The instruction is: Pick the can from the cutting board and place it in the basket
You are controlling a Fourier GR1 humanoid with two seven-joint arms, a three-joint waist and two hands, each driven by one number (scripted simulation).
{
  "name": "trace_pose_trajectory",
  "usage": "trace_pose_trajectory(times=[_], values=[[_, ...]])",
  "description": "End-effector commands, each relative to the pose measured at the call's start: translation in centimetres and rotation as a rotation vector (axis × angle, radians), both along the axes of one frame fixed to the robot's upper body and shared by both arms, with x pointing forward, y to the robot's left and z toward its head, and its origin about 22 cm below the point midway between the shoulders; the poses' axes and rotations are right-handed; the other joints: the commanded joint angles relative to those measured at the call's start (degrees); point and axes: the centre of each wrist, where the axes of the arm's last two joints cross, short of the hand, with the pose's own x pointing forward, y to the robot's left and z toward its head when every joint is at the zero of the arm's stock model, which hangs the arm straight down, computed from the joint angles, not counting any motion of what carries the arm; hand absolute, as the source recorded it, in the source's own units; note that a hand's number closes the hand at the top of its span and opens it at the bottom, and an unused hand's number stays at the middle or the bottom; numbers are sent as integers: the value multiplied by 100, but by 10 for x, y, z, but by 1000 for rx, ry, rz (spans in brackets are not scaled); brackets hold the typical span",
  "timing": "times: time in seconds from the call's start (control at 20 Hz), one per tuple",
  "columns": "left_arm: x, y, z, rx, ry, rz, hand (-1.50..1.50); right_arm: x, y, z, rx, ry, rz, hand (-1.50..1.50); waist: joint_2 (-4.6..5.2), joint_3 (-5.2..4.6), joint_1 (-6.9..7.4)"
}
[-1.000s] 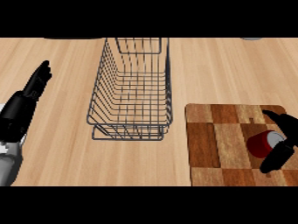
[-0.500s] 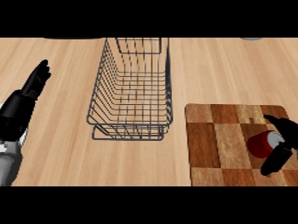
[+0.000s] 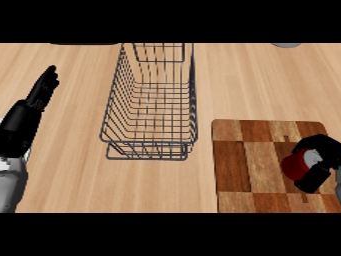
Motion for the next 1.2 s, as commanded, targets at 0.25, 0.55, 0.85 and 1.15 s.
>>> trace_pose_trajectory(times=[0.25, 0.55, 0.85, 1.15], values=[[-2, 8, -8, 0, -17, -10, 0, 23, -9, -10, -95, -100, 189, 150, 77, 63, 84], [8, -11, 15, 10, -25, -43, 0, 52, -8, 13, -224, -317, 491, 150, 139, 85, 326], [-4, -6, 1, 6, 4, -21, 0, 78, -11, 19, -234, -583, 435, 150, 77, 70, 189], [0, 0, 5, 3, -5, -7, 0, 95, 25, 76, 153, -1035, 358, 150, 23, 73, 48]])
